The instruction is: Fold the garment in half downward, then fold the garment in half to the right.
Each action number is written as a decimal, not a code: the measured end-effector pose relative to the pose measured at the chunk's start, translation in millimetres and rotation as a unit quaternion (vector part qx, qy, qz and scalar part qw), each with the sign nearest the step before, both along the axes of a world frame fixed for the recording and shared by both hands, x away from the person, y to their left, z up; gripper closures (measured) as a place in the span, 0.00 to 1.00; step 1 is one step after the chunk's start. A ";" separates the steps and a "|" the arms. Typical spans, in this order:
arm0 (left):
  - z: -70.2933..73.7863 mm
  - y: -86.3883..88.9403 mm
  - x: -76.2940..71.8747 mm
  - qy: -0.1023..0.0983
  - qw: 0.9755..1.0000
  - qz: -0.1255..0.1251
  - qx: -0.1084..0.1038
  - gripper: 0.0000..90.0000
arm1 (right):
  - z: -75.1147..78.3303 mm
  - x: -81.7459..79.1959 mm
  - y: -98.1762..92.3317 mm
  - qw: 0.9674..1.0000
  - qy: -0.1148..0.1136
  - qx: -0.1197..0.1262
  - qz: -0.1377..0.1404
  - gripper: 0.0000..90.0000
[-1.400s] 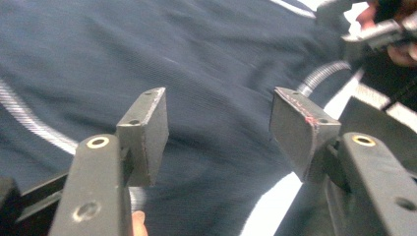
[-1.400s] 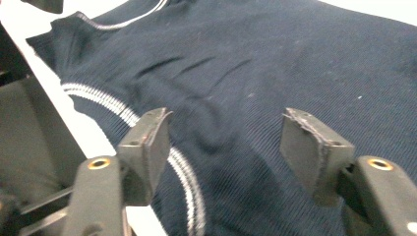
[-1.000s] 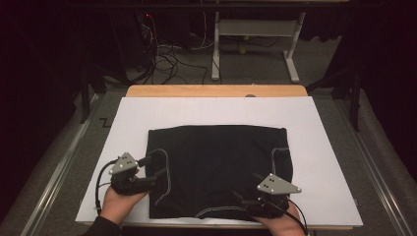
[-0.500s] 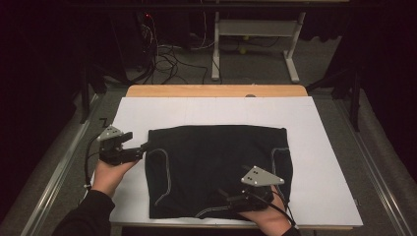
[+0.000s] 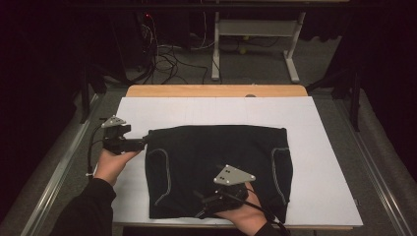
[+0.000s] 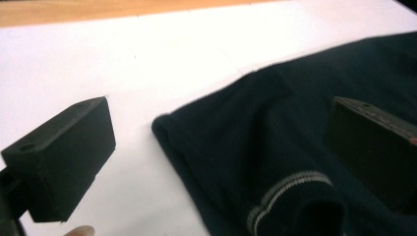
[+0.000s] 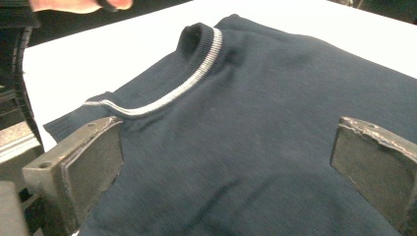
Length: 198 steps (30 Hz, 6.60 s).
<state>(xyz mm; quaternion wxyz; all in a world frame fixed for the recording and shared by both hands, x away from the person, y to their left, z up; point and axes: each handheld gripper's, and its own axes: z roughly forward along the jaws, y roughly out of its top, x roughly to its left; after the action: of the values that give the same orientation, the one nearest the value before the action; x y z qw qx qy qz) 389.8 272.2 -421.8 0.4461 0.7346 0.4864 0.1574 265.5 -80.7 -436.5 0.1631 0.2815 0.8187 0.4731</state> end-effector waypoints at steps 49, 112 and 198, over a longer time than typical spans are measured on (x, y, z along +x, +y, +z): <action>-61.2 -22.6 44.8 0.056 0.997 0.007 0.059 0.46 | -14.9 -14.2 86.4 0.997 0.010 -0.026 0.067 0.00; -65.1 -13.3 38.9 0.053 0.999 0.004 0.009 0.89 | -37.5 -19.3 132.5 0.988 0.041 -0.138 0.054 0.79; 6.4 -34.1 35.6 -0.007 0.997 0.073 -0.017 0.89 | 15.9 -27.3 79.9 0.996 -0.038 0.013 0.077 0.82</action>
<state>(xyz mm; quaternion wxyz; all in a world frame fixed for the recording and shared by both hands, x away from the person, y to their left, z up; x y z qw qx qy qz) 425.4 238.1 -415.5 0.4491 0.6884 0.5381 0.1867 238.2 -0.8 -420.5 0.1535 0.2020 0.8248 0.5053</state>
